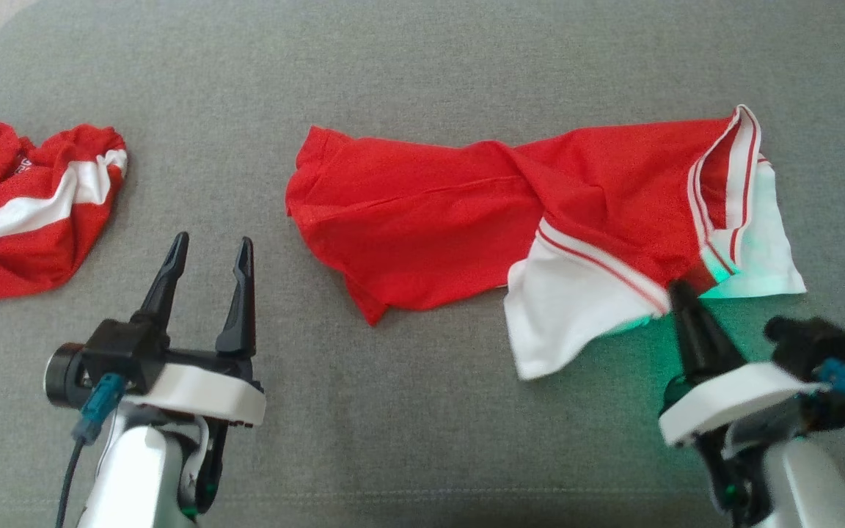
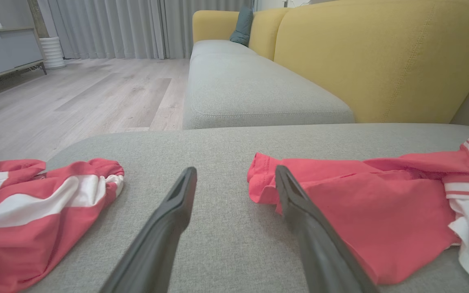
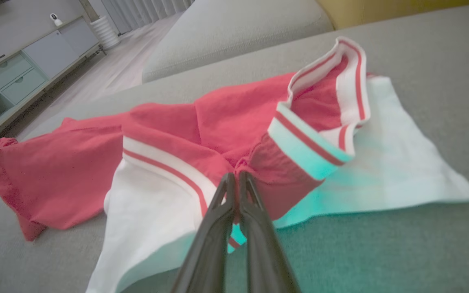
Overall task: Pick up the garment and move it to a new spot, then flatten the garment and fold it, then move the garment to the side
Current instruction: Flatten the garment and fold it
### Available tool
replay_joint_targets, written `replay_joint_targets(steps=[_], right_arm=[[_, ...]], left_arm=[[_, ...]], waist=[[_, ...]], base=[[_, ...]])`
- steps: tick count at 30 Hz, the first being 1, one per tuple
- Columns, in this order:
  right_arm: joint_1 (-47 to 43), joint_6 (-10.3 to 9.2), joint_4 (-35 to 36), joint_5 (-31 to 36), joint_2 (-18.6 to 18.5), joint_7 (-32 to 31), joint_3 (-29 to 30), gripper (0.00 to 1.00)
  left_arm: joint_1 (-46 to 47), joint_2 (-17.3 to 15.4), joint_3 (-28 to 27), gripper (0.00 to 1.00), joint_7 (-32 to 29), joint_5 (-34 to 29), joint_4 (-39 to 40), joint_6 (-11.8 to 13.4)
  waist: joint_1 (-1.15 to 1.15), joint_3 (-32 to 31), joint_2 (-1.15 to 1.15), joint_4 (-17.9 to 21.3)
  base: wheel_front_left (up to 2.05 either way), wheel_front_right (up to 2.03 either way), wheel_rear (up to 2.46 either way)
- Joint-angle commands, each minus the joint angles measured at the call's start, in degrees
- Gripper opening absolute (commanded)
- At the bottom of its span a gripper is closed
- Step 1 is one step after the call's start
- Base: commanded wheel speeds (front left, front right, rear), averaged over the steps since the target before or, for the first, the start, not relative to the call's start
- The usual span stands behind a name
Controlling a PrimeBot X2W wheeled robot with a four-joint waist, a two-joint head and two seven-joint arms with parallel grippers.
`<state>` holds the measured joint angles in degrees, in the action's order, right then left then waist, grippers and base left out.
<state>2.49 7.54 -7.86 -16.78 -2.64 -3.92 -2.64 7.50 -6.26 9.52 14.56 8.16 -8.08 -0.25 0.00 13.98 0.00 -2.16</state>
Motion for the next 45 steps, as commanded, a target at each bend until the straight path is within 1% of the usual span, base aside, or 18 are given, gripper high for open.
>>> replay_joint_targets(steps=[1,4,7,10,11,15,20,21,22,23,24,26,29,31,34,38,45], right_arm=[[2.8,-0.05,3.1,1.0,-0.2,0.8,0.2,0.00],[4.6,-0.05,4.5,2.9,-0.4,-0.5,2.8,0.00],[6.0,-0.05,4.8,3.1,-2.0,-1.9,5.7,0.00],[7.5,-0.05,3.1,2.3,-4.2,-3.1,8.6,0.00],[7.5,-0.05,3.1,2.3,-4.2,-3.1,8.6,0.00],[10.2,-0.05,-1.5,1.1,-7.5,-3.7,11.6,0.00],[13.9,-0.05,-7.9,-0.3,-10.7,-1.7,12.1,0.00],[14.6,-0.05,-9.1,-0.4,-11.1,-1.2,11.9,0.02],[15.2,-0.05,-10.2,-0.6,-11.5,-0.5,11.4,0.41],[15.8,-0.05,-11.2,-0.6,-11.9,0.2,10.9,0.95],[16.3,-0.05,-12.1,-0.5,-12.2,1.1,10.4,1.00],[17.1,-0.05,-13.0,-0.7,-12.3,3.2,9.7,1.00],[17.3,-0.05,-12.7,0.0,-12.2,6.9,9.3,1.00],[16.9,-0.05,-11.4,1.4,-11.7,9.0,9.3,1.00],[15.8,-0.05,-7.7,3.9,-10.5,11.0,8.6,1.00],[13.2,-0.05,-1.2,6.1,-7.9,11.2,6.3,1.00],[6.5,-0.05,7.7,8.3,-4.2,8.0,2.1,1.00]], left_arm=[[2.7,-1.0,-1.7,1.00,0.4,-0.2,1.8,0.2],[2.8,-0.9,-1.7,1.00,0.4,-0.2,1.9,0.2],[3.1,-0.7,-1.6,1.00,0.4,-0.1,1.9,0.2],[3.4,-0.4,-1.6,1.00,0.4,0.0,2.0,0.1],[3.4,-0.4,-1.6,1.00,0.4,0.0,2.0,0.1],[4.1,-0.1,-1.4,1.00,0.4,0.0,2.0,-0.1],[4.9,0.2,-1.5,1.00,0.4,-0.1,2.0,-0.3],[4.9,0.2,-1.5,1.00,0.4,-0.1,2.0,-0.3],[5.0,0.3,-1.6,1.00,0.4,-0.1,2.0,-0.4],[5.0,0.3,-1.6,1.00,0.4,-0.1,2.0,-0.4],[5.0,0.4,-1.6,1.00,0.4,-0.2,1.9,-0.5],[5.0,0.4,-1.8,1.00,0.4,-0.2,1.8,-0.5],[4.7,0.5,-2.0,1.00,0.4,-0.3,1.6,-0.5],[4.4,0.5,-2.2,1.00,0.4,-0.4,1.5,-0.5],[3.9,0.4,-2.4,1.00,0.4,-0.6,1.4,-0.5],[3.1,0.2,-2.7,1.00,0.4,-0.8,1.3,-0.5],[1.3,0.0,-2.5,1.00,0.4,-1.0,1.0,-0.5]], waist=[[0.00,0.2,0.00,0.0],[0.00,0.4,0.00,0.0],[0.00,0.7,0.00,-0.2],[0.00,1.2,0.00,-0.4],[0.00,1.2,0.00,-0.4],[0.00,2.3,0.00,-1.0],[0.00,3.4,0.00,-1.6],[0.00,3.6,0.00,-1.7],[0.00,3.7,0.00,-1.8],[0.00,3.8,0.00,-1.8],[0.00,3.8,0.00,-1.8],[0.00,3.6,0.00,-1.8],[0.00,3.1,0.00,-1.5],[0.00,2.5,0.00,-1.3],[0.00,1.5,0.00,-0.8],[0.00,0.2,0.00,-0.2],[0.00,-2.2,0.00,0.2]], base=[[0.00,0.00,0.00],[0.00,0.00,0.00],[0.00,0.00,0.00],[0.00,0.00,0.00],[0.00,0.00,0.00],[0.00,0.00,0.00],[0.00,0.00,0.00],[0.00,0.00,0.00],[0.00,0.00,0.00],[0.00,0.00,0.00],[0.00,0.00,0.00],[0.00,0.00,0.00],[0.00,0.00,0.00],[0.00,0.00,0.00],[0.00,0.00,0.00],[0.00,0.00,0.00],[0.00,0.00,0.00]])
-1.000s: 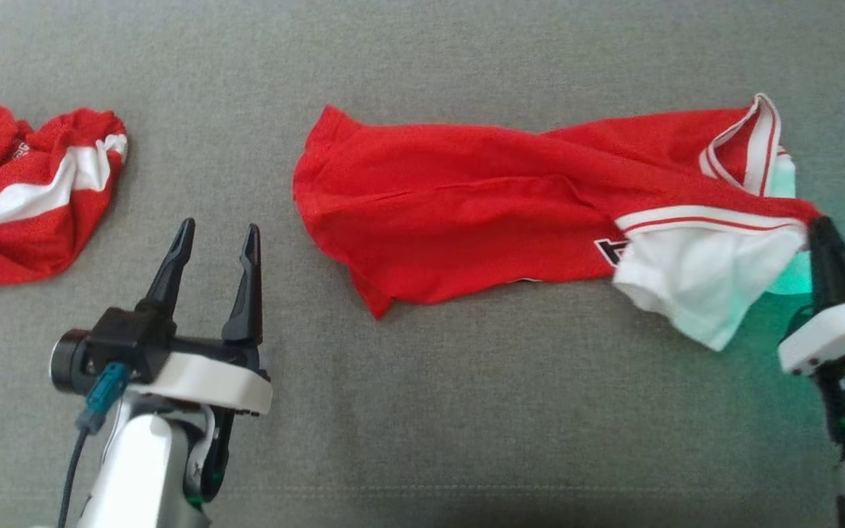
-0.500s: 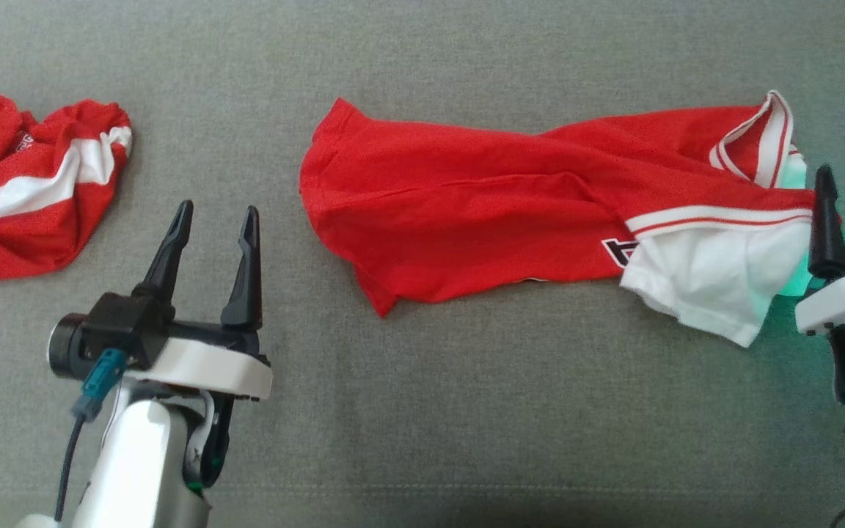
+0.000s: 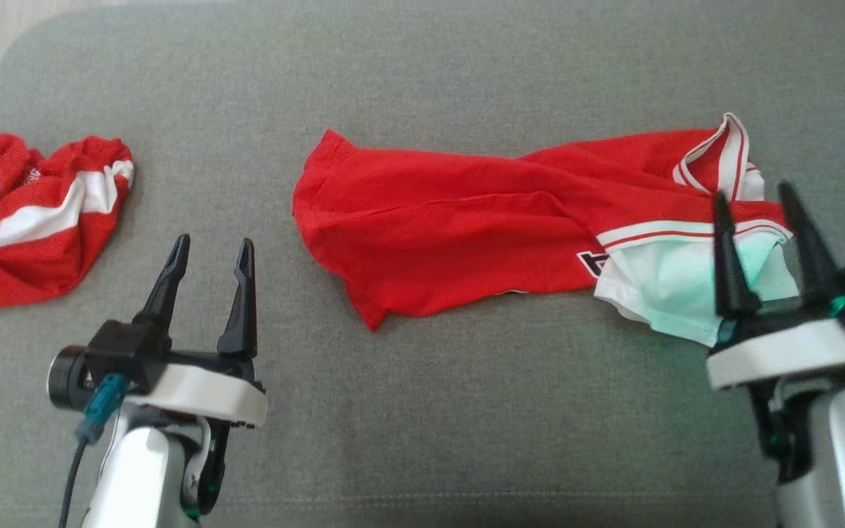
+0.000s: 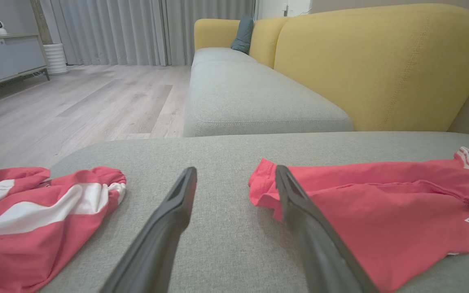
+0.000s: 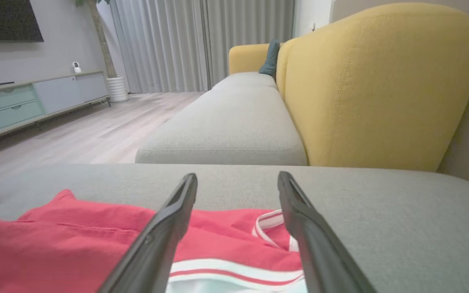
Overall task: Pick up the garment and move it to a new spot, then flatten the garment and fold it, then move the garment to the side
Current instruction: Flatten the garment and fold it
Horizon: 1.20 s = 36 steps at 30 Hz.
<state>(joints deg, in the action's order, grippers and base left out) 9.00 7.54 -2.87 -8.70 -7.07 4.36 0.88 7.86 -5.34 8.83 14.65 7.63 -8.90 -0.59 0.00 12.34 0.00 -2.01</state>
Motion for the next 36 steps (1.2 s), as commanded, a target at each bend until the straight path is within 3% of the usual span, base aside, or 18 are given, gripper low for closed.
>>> replay_joint_targets(steps=[1,9,27,33,36], right_arm=[[-1.0,-0.05,3.5,0.3,0.7,-0.7,-1.7,1.00],[-6.3,-0.05,6.8,-0.7,2.8,-2.8,-3.6,1.00],[-6.7,-0.05,7.7,-1.0,3.6,-3.5,-3.5,1.00],[-6.2,-0.05,7.7,-1.1,3.7,-3.6,-3.9,1.00],[-5.7,-0.05,7.6,-1.2,3.7,-3.5,-4.1,1.00]], left_arm=[[0.7,-1.0,-1.8,1.00,0.3,-0.5,1.8,-0.2],[-0.8,-1.3,-1.6,1.00,0.3,-0.5,1.6,0.0],[-0.6,-1.5,-0.7,1.00,0.0,0.3,1.1,0.1],[3.5,-0.9,1.0,1.00,-3.5,2.1,-1.0,-1.9],[7.8,-0.3,1.6,1.00,-8.2,4.5,-4.3,-3.1]], waist=[[0.00,-0.8,0.00,0.1],[0.00,-2.4,0.00,0.3],[0.00,-2.2,0.00,0.2],[0.00,-1.1,0.00,0.6],[0.00,0.1,0.00,1.3]], base=[[0.00,0.00,0.00],[0.00,0.00,0.00],[0.00,0.00,0.00],[0.00,0.00,0.00],[0.00,0.00,0.00]])
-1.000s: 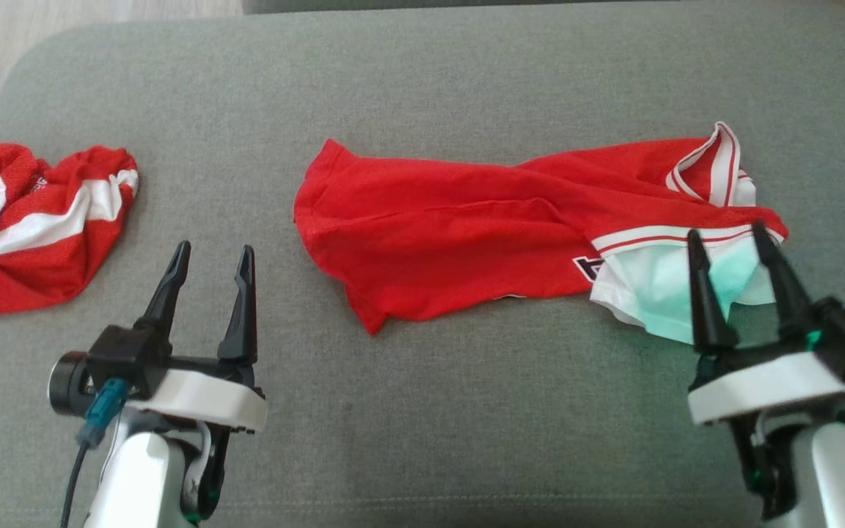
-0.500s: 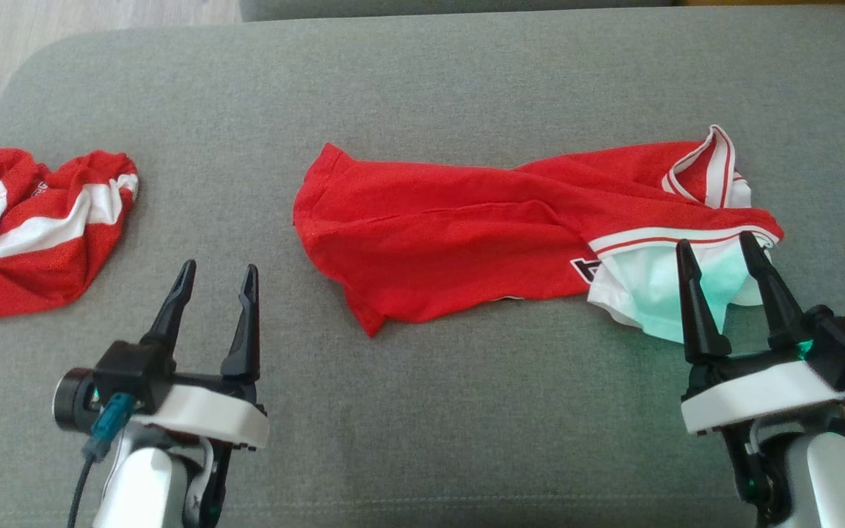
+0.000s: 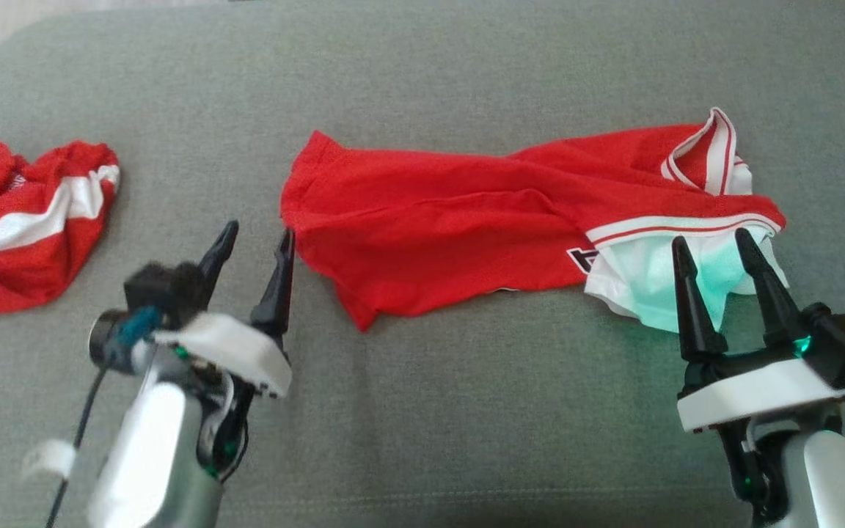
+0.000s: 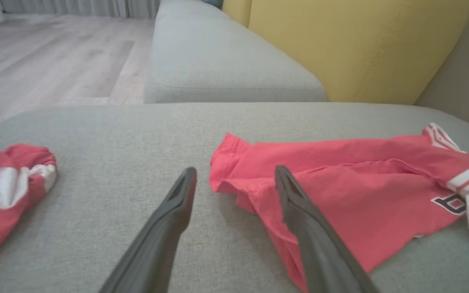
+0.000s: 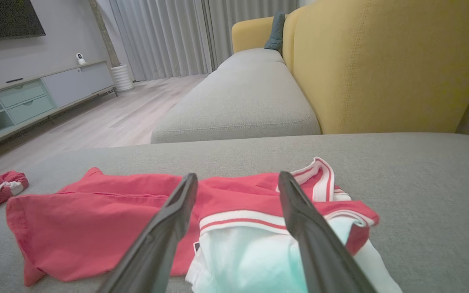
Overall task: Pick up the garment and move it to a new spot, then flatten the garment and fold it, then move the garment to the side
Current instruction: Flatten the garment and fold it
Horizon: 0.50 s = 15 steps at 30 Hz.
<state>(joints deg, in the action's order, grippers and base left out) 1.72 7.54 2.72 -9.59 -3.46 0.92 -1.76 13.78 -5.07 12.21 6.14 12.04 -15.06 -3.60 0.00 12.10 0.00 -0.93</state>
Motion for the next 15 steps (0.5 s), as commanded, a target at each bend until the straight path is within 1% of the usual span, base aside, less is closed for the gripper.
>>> replay_joint_targets(steps=[1,5,8,11,12,13,14,15], right_arm=[[1.7,-0.05,2.0,-0.3,0.1,-0.1,-1.5,1.00],[2.1,-0.05,1.7,-0.5,0.3,0.2,-1.5,1.00],[2.2,-0.05,1.3,-0.8,0.3,0.4,-1.4,1.00],[2.3,-0.05,1.1,-0.9,0.4,0.7,-1.3,1.00],[2.4,-0.05,1.0,-1.0,0.4,0.7,-1.3,1.00],[2.5,-0.05,1.0,-1.1,0.4,0.8,-1.3,1.00],[2.6,-0.05,0.9,-1.1,0.5,0.8,-1.3,1.00],[2.7,-0.05,0.8,-1.2,0.5,0.9,-1.3,1.00]], left_arm=[[3.0,-0.4,-1.7,1.00,-0.9,0.7,0.8,-0.4],[7.1,-0.3,-1.3,1.00,-6.2,3.7,-4.2,-1.7],[8.4,-0.4,-1.3,1.00,-8.0,5.3,-6.1,-2.2],[9.3,-0.4,-1.4,1.00,-8.5,6.9,-6.9,-2.6],[9.5,-0.3,-1.5,0.55,-8.6,7.7,-7.0,-2.7],[9.7,-0.3,-1.5,0.09,-8.4,8.4,-6.9,-2.9],[9.9,-0.5,-1.4,0.00,-8.1,8.5,-6.9,-3.0],[10.0,-0.7,-1.3,0.00,-8.1,8.7,-6.9,-3.1]], waist=[[0.00,0.6,0.00,0.5],[0.00,2.1,0.00,1.7],[0.00,2.5,0.00,2.1],[0.00,3.0,0.00,2.2],[0.00,3.2,0.00,2.3],[0.00,3.3,0.00,2.2],[0.00,3.4,0.00,2.2],[0.00,3.5,0.00,2.2]], base=[[0.00,0.00,0.00],[0.00,0.00,0.00],[0.00,0.00,0.00],[0.00,0.00,0.00],[0.00,0.00,0.00],[0.00,0.00,0.00],[0.00,0.00,0.00],[0.00,0.00,0.00]])
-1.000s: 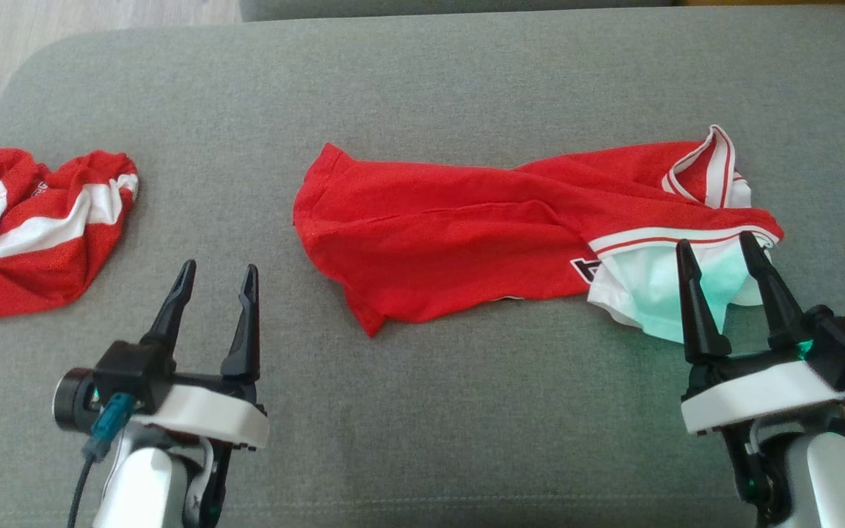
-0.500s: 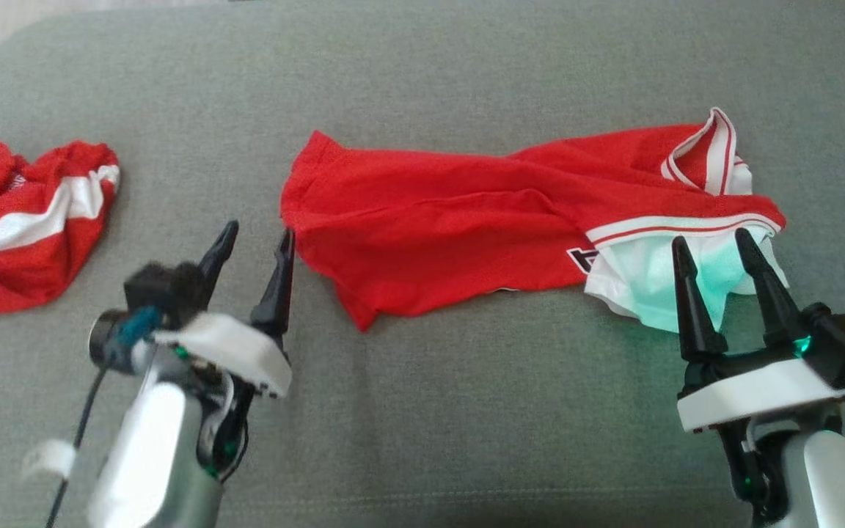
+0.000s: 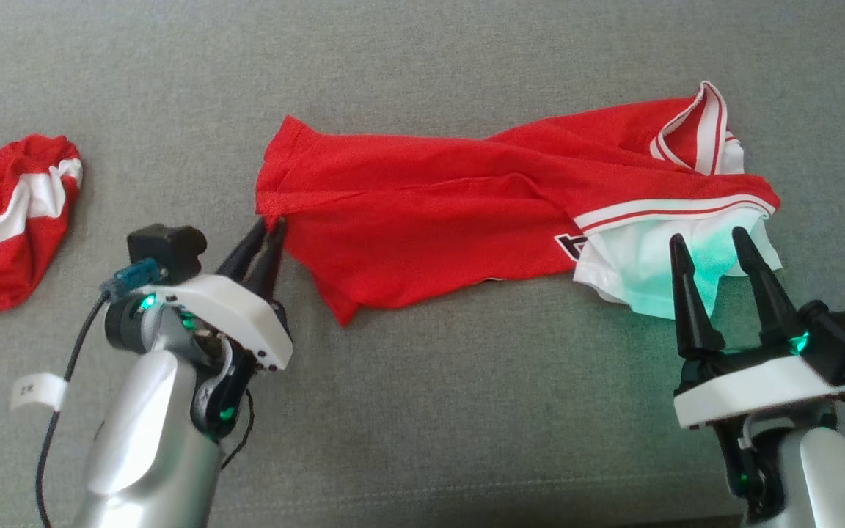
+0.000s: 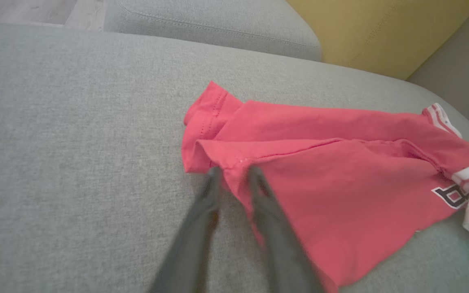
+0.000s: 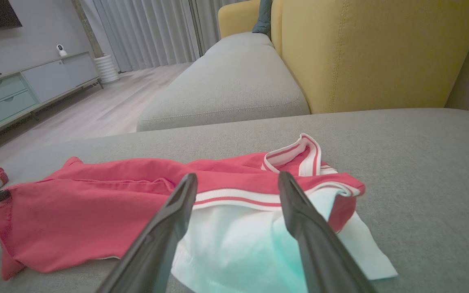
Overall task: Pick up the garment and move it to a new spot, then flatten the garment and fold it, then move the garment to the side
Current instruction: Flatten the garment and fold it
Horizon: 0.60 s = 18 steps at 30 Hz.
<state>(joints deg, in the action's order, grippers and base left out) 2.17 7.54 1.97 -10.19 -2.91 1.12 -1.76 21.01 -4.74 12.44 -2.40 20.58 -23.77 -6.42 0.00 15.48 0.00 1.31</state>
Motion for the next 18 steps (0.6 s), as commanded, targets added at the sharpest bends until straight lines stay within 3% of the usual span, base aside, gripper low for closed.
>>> replay_joint_targets(steps=[1,8,18], right_arm=[[2.3,-0.05,1.5,-0.6,-0.1,0.7,-1.3,1.00],[2.0,-0.05,0.4,-0.5,0.0,0.0,0.3,1.00],[-2.9,-0.05,-4.7,0.5,-0.6,-6.8,1.8,1.00]], left_arm=[[3.0,-1.2,-1.4,0.00,0.7,0.3,1.9,-0.3],[3.0,-2.0,-0.5,0.00,1.7,0.8,2.7,-0.5],[1.3,-2.3,1.3,0.00,2.6,-0.4,5.6,0.2]], waist=[[0.00,0.1,0.00,0.0],[0.00,0.0,0.00,0.1],[0.00,1.0,0.00,-0.3]], base=[[0.00,0.00,0.00],[0.00,0.00,0.00],[0.00,0.00,0.00]])
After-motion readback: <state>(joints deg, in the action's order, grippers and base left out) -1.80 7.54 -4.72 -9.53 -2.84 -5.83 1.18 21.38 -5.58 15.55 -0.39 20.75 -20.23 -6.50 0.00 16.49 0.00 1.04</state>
